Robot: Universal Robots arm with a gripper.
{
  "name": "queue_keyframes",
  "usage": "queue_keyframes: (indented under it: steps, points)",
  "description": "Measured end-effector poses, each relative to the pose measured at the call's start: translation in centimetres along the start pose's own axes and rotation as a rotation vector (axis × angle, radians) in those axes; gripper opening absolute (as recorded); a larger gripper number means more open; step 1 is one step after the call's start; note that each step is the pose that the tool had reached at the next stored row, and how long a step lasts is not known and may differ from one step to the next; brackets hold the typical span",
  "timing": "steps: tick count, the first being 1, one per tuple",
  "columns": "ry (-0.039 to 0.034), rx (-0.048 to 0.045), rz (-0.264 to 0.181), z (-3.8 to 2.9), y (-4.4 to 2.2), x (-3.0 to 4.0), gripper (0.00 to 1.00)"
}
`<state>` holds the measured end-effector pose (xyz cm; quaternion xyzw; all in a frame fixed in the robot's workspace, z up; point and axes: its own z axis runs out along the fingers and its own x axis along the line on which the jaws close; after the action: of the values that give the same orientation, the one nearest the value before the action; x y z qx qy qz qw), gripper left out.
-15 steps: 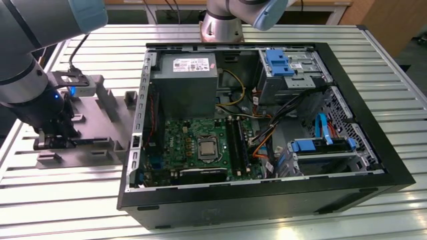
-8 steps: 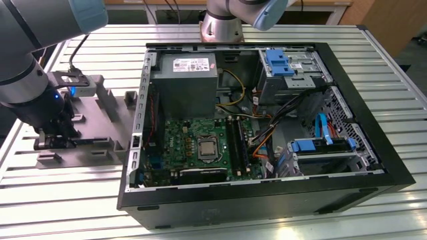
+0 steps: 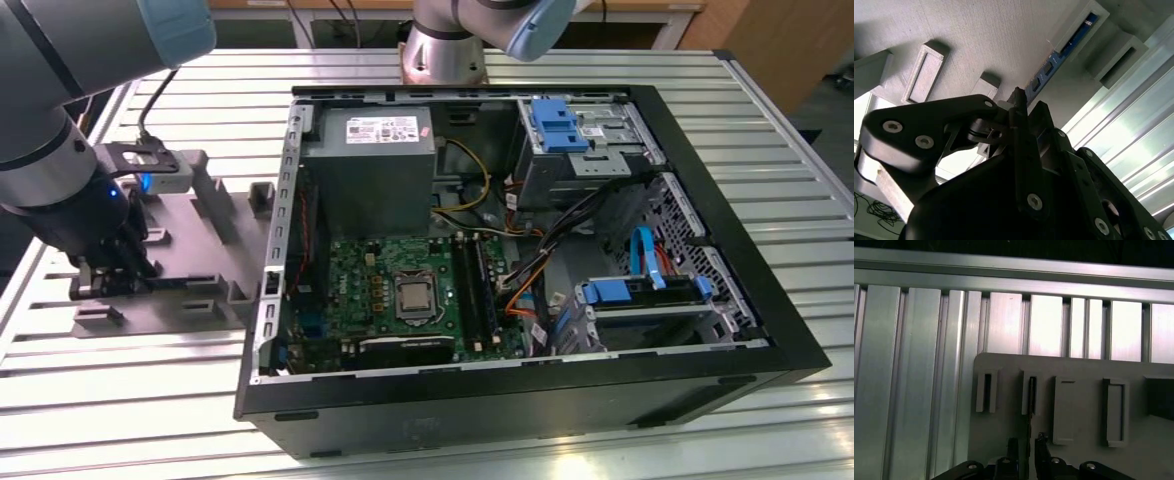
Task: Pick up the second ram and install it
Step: 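Pick up the second ram and move it above second insertion slot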
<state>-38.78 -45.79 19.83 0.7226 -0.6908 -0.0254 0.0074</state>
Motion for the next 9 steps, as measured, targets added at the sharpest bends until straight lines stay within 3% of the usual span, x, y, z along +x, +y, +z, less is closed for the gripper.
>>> queue_keyframes:
  steps: [3,5,9]
  points:
    - [-0.006,0.0004,0.0,0.01,0.0,0.0,0.27]
    - [-0.0183,0.0008,-0.001,0.02,0.0,0.0,0.27]
    - [-0.02,0.001,-0.001,0.02,0.0,0.0,0.27]
